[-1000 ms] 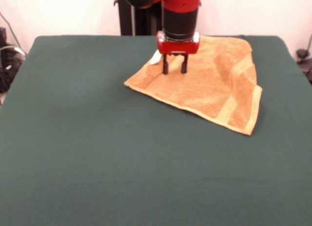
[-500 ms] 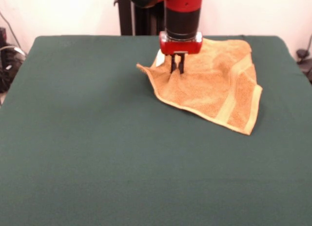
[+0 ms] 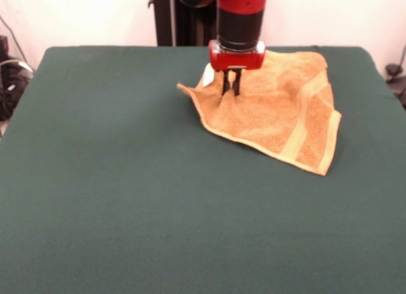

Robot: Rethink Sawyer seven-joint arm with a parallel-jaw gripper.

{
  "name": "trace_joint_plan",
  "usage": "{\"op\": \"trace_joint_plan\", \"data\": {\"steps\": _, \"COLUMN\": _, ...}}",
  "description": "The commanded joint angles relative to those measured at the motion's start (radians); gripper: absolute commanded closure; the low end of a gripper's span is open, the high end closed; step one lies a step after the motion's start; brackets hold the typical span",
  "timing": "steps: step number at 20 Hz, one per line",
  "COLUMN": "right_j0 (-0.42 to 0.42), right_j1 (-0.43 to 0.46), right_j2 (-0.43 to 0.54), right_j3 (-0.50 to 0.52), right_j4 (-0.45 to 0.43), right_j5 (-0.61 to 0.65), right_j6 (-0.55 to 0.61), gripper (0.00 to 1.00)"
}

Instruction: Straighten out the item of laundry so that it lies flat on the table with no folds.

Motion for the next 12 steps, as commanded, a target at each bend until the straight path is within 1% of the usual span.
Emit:
{"op": "trace_joint_plan", "data": {"steps": 1, "right_j0": -0.005, "right_j1": 0.051, "right_j2": -0.059, "right_j3": -0.001, "right_j4": -0.148, "right_j5": 0.006, "right_j6": -0.276, "gripper": 1.00}}
{"op": "trace_joint_plan", "data": {"steps": 2, "right_j0": -0.027, "right_j1": 0.032, "right_j2": -0.053, "right_j3": 0.005, "right_j4": -0.139, "right_j5": 0.016, "right_j6": -0.316, "gripper": 1.00}}
{"op": "trace_joint_plan", "data": {"steps": 7, "right_j0": -0.095, "right_j1": -0.046, "right_j2": -0.032, "right_j3": 0.034, "right_j4": -0.115, "right_j5": 0.051, "right_j6": -0.447, "gripper": 1.00}}
{"op": "trace_joint_plan", "data": {"steps": 10, "right_j0": -0.124, "right_j1": -0.068, "right_j2": -0.020, "right_j3": 0.046, "right_j4": -0.118, "right_j5": 0.059, "right_j6": -0.478, "gripper": 1.00}}
{"op": "trace_joint_plan", "data": {"steps": 12, "right_j0": -0.126, "right_j1": -0.070, "right_j2": -0.019, "right_j3": 0.043, "right_j4": -0.134, "right_j5": 0.061, "right_j6": -0.478, "gripper": 1.00}}
